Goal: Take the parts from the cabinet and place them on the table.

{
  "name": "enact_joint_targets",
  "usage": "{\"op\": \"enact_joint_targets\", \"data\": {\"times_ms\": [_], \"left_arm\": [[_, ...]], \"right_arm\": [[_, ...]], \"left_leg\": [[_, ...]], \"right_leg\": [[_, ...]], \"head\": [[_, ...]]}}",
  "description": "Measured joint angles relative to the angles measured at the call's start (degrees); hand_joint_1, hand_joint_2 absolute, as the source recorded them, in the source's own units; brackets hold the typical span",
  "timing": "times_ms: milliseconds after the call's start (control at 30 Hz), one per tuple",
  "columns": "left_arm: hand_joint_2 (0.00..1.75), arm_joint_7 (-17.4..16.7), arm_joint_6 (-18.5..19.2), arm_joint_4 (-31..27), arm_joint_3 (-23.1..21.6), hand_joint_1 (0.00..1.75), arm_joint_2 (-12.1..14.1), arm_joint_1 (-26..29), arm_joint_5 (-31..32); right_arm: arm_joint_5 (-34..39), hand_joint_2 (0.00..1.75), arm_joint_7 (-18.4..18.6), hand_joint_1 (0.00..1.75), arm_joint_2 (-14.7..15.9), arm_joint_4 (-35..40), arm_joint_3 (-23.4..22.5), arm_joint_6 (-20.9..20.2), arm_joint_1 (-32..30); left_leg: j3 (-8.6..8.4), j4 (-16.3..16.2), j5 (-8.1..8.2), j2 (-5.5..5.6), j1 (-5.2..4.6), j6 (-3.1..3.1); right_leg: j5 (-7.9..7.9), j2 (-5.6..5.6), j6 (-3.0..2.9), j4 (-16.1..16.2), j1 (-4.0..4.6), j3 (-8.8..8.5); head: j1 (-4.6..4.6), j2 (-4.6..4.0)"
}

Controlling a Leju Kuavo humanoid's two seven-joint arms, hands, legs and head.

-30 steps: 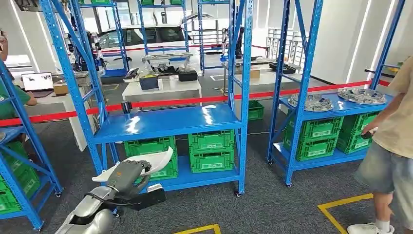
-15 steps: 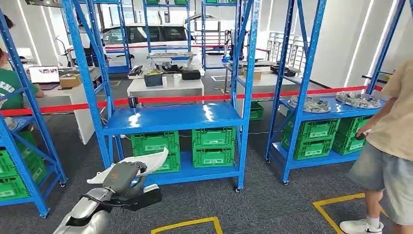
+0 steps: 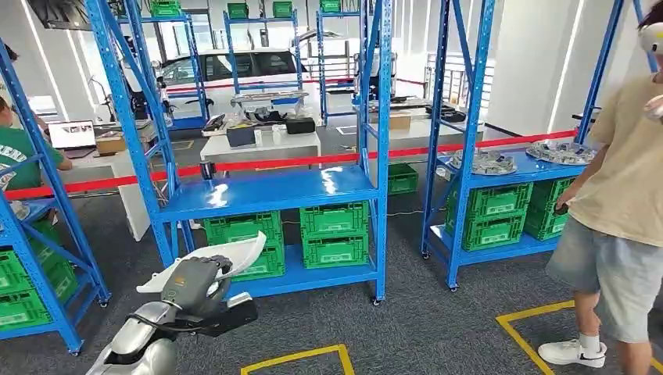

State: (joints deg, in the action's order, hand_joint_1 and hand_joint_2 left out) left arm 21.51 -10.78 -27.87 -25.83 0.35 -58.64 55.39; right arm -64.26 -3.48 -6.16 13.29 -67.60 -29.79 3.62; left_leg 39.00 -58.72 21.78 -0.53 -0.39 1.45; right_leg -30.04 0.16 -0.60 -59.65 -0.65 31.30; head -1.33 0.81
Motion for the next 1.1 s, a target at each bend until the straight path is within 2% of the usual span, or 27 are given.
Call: {"op": "enact_joint_targets", "data": {"times_ms": [100, 200, 233, 267, 300, 367, 400, 433, 467, 533, 567, 600, 633, 700, 733, 767, 800, 867, 900, 933, 967, 1000, 1033, 1067, 1100], "left_arm": [[1.75, 0.02, -0.11, 0.0, 0.0, 1.75, 0.0, 0.23, 0.0], [1.75, 0.0, -0.13, -0.04, 0.02, 1.75, 0.09, 0.35, 0.0], [1.75, 0.0, -0.13, -0.24, 0.04, 1.75, 0.07, 0.49, 0.0], [1.75, 0.02, -0.13, -0.35, 0.04, 1.75, -0.15, 0.5, 0.0], [1.75, 0.0, -0.15, -0.35, 0.07, 1.75, -0.09, 0.44, 0.0], [1.75, -0.02, -0.15, -0.33, 0.09, 1.75, -0.13, 0.81, 0.0], [1.75, -0.02, -0.15, -0.33, 0.09, 1.75, -0.15, 1.11, 0.0], [1.75, 0.0, -0.15, -0.33, 0.09, 1.75, -0.17, 1.44, 0.0], [1.75, -0.02, -0.15, -0.33, 0.09, 1.75, -0.15, 1.65, 0.0], [1.75, -0.02, -0.15, -0.35, 0.09, 1.75, -0.07, 1.62, 0.0], [1.75, -0.02, -0.15, -0.46, 0.09, 1.75, -0.15, 1.6, 0.0], [1.75, -0.11, -0.15, -0.5, 0.13, 1.75, 0.02, 1.52, 0.0], [1.75, -0.04, -0.15, -0.57, 0.13, 1.75, -0.11, 1.53, 0.04], [1.75, -0.09, -0.24, -0.63, 0.13, 1.75, -0.11, 1.54, 0.37], [1.75, -0.13, -0.33, -0.52, 0.15, 1.75, 0.15, 1.57, 0.59], [1.75, -0.31, -0.48, -0.46, 0.2, 1.75, 0.37, 1.55, 0.91], [1.75, -0.39, -0.52, -0.46, 0.26, 1.75, 0.5, 1.54, 1.05], [1.75, -0.46, -0.61, -0.39, 0.37, 1.75, 0.5, 1.56, 1.09], [1.75, -0.61, -0.63, -0.29, 0.37, 1.75, 0.5, 1.65, 1.2], [1.75, -1.27, -0.74, -0.13, 0.37, 1.75, 0.52, 1.71, 1.66], [1.75, -2.39, -0.92, 0.02, 0.37, 1.75, 0.57, 1.69, 2.41], [1.75, -3.33, -1.14, 0.15, 0.37, 1.75, 0.77, 1.6, 2.93], [1.75, -3.89, -1.14, 0.2, 0.42, 1.75, 1.2, 1.35, 3.1], [1.75, -4.07, -1.16, 0.22, 0.53, 1.75, 1.58, 0.96, 3.1], [1.75, -4.13, -1.18, 0.37, 0.77, 1.75, 1.9, 0.5, 3.02]], "right_arm": [[-0.02, 0.0, 0.0, 0.0, -0.02, 0.0, 0.0, 0.0, 0.03], [-0.02, 0.0, 0.0, 0.0, -0.02, 0.0, 0.0, 0.0, 0.03], [-0.02, 0.0, 0.0, 0.0, 0.02, 0.0, 0.0, 0.0, 0.03], [-0.02, 0.0, 0.0, 0.0, 0.13, 0.0, 0.0, 0.0, 0.03], [-0.02, 0.0, 0.0, 0.0, 0.13, 0.0, 0.0, 0.0, 0.03], [-0.02, 0.0, 0.02, 0.0, 0.13, 0.0, 0.0, -0.09, -0.03], [-0.04, 0.0, 0.02, 0.0, 0.13, 0.0, 0.0, -0.09, -0.06], [-0.04, 0.0, 0.02, 0.0, 0.13, 0.0, 0.0, -0.09, -0.08], [-0.02, 0.0, 0.02, 0.0, 0.18, 0.0, 0.0, -0.09, -0.07], [-0.07, 0.0, 0.02, 0.0, 0.33, 0.0, 0.0, -0.09, -0.06], [-0.15, 0.0, 0.02, 0.0, 0.31, -0.02, 0.0, -0.07, -0.02], [-0.2, 0.0, 0.0, 0.0, 0.22, -0.02, 0.0, -0.07, -0.19], [-0.28, 0.0, 0.07, 0.0, 0.22, -0.02, 0.0, -0.09, -0.3], [-0.53, 0.0, 0.04, 0.0, 0.22, -0.02, 0.0, -0.07, -0.36], [-0.52, 0.0, 0.04, 0.0, 0.22, -0.02, 0.0, -0.07, -0.23], [-0.52, 0.0, 0.13, 0.0, 0.22, -0.02, 0.0, -0.04, -0.07], [-0.52, 0.0, 0.22, 0.0, 0.22, -0.02, 0.0, -0.04, -0.08], [-0.52, 0.0, 0.35, 0.0, 0.22, -0.02, 0.0, -0.07, -0.29], [-0.52, 0.0, 0.35, 0.0, 0.22, -0.02, 0.0, -0.04, -0.34], [-0.52, 0.0, 0.33, 0.0, 0.22, -0.02, 0.0, -0.04, -0.33], [-0.52, 0.0, 0.26, 0.0, 0.22, -0.02, 0.0, -0.04, -0.3], [-0.52, 0.0, 0.26, 0.0, 0.2, -0.02, 0.0, -0.04, -0.28], [-0.52, 0.0, 0.26, 0.0, 0.18, -0.02, 0.0, -0.07, -0.28], [-0.52, 0.0, 0.28, 0.0, 0.11, -0.02, 0.0, -0.04, -0.27], [-0.52, 0.0, 0.28, 0.0, 0.09, -0.02, 0.0, -0.04, -0.29]], "left_leg": [[-0.09, -0.21, -0.1, 0.07, -0.04, 0.1], [-0.19, 0.36, -0.4, 0.16, -0.17, 0.11], [-1.05, 2.17, -1.24, 0.02, 0.92, -0.25], [-1.35, 2.9, -1.54, -0.07, 0.74, -0.42], [-1.23, 2.95, -1.72, -0.17, 0.76, -0.24], [-0.65, 2.74, -1.71, -0.17, 0.74, -0.23], [-0.32, 2.51, -1.75, -0.16, 0.76, -0.28], [-0.02, 2.21, -1.78, -0.15, 0.86, -0.36], [0.34, 1.78, -1.82, -0.14, 1.01, -0.51], [1.61, 0.23, -1.83, 0.9, 1.55, -1.5], [2.1, -0.39, -1.84, 0.98, 1.62, -1.96], [2.7, -1.17, -1.68, 1.3, 1.04, -2.51], [2.71, -0.87, -2.05, 1.64, 1.12, -2.75], [2.56, -0.02, -2.82, 2.35, 1.32, -3.36], [3.24, -0.05, -3.0, 2.4, 1.43, -3.67], [3.8, -1.58, -1.22, 1.7, 1.42, -3.68], [4.8, -4.45, 1.19, 1.28, 1.44, -3.78], [7.91, -13.87, 6.53, 1.09, 1.43, -4.01], [8.7, -17.22, 8.05, 1.04, 1.43, -3.98], [8.35, -18.14, 8.37, 0.98, 1.42, -3.89], [6.76, -16.63, 7.81, 0.89, 1.41, -3.71], [3.81, -12.87, 6.51, 0.6, 1.34, -3.38], [-0.06, -7.4, 5.02, -0.26, 1.13, -2.93], [-3.11, -2.92, 4.81, -2.46, 0.71, -2.44], [-3.55, -1.73, 5.49, -3.59, 0.07, -2.32]], "right_leg": [[0.09, -0.05, 0.16, -0.03, 0.0, 0.17], [0.37, -0.09, 0.72, 0.78, 0.06, -0.05], [0.05, -0.08, 0.94, 0.61, 0.17, -0.24], [-1.04, -0.03, 1.28, -0.5, 0.2, 0.33], [-3.36, -0.01, 1.48, -3.6, 0.16, 1.92], [-7.47, 0.0, 2.04, -12.05, -0.16, 5.91], [-8.18, -0.01, 2.32, -14.96, -0.25, 7.34], [-7.4, -0.02, 2.6, -14.99, -0.42, 7.34], [-5.59, -0.03, 2.87, -12.47, -0.67, 6.1], [-1.14, 0.54, 3.58, -2.42, -1.43, 0.9], [-1.72, 1.74, 3.33, -1.8, -1.23, 0.69], [-1.19, 2.18, 2.65, -0.93, -0.84, 1.01], [-1.06, 1.56, 1.66, -1.7, -0.85, 1.2], [-0.8, 0.69, 0.66, -1.82, -0.59, 1.31], [-0.18, 0.07, -0.07, -1.53, -0.91, 1.43], [0.19, -0.33, -0.52, -1.45, -0.92, 1.71], [0.46, -0.51, -0.74, -1.33, -0.88, 1.92], [0.89, -1.46, -0.87, -1.31, -0.68, 2.52], [1.05, -1.99, -0.88, -1.32, -0.57, 2.77], [1.19, -2.48, -0.84, -1.32, -0.48, 3.01], [1.32, -2.99, -0.79, -1.33, -0.39, 3.2], [1.42, -3.43, -0.72, -1.33, -0.34, 3.31], [1.48, -4.01, -0.63, -1.32, -0.32, 3.32], [1.55, -4.42, -0.5, -1.33, -0.28, 3.19], [1.53, -4.76, -0.06, -1.35, 0.1, 3.27]], "head": [[0.0, 0.0], [0.0, 0.0], [0.04, 0.0], [0.0, 0.0], [0.04, 0.0], [0.04, 0.0], [0.02, 0.0], [0.07, 0.0], [0.02, 0.0], [0.04, 0.0], [0.04, 0.0], [0.11, 0.0], [0.04, 0.0], [0.04, 0.0], [0.04, 0.0], [0.02, 0.0], [0.02, 0.0], [0.02, 0.0], [0.04, 0.0], [0.02, 0.0], [0.04, 0.0], [0.04, 0.0], [0.02, 0.0], [0.04, 0.0], [0.04, 0.0]]}}
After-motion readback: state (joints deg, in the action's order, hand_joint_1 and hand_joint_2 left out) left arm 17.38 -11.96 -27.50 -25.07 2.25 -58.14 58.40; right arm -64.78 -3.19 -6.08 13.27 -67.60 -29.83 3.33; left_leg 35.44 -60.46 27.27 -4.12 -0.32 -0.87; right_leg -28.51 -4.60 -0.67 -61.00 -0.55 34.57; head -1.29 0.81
